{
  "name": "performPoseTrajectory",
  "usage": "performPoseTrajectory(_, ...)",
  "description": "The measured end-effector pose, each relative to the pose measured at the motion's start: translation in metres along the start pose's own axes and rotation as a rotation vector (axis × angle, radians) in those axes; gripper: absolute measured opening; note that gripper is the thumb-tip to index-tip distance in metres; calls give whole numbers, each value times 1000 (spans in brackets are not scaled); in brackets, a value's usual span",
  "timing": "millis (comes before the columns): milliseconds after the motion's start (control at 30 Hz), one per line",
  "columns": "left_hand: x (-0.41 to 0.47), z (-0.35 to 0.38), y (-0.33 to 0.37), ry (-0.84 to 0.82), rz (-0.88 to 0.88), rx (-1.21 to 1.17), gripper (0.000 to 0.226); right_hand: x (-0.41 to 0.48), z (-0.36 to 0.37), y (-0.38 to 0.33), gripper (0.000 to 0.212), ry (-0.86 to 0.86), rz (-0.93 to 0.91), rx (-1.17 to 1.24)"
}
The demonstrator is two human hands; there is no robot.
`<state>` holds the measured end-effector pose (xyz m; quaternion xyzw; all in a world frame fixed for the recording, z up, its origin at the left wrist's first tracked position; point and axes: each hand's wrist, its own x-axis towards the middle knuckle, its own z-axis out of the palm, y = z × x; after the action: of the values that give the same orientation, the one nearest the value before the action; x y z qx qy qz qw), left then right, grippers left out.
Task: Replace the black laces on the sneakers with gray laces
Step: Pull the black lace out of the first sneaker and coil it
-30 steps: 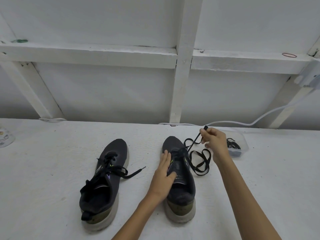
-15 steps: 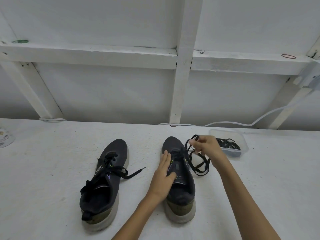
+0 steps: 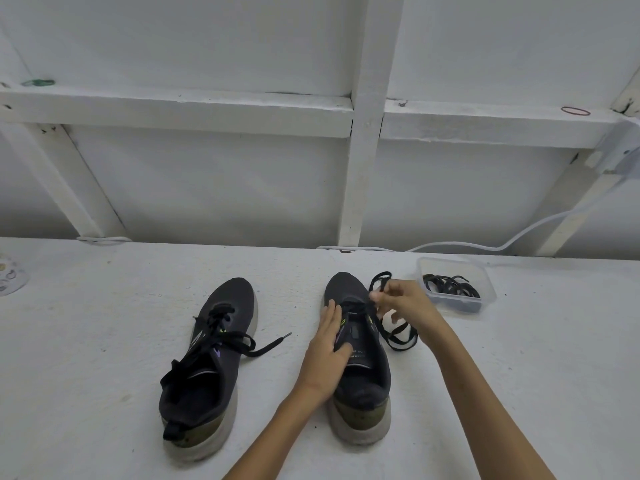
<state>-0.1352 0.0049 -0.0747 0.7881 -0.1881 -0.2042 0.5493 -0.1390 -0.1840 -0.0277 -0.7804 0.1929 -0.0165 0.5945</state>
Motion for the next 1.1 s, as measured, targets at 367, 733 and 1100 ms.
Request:
performPoseTrajectory(367,3,-5,2,71,89,42,62,-5,3,9,28,-66,33,12)
performPoseTrajectory(733,44,-28,54,3,110,720,30,-10,13,21,7,-62,-11,7)
performPoseTrajectory(1100,50,-21,59,39,177,802,13,-16,35,37,12,146,-116,67)
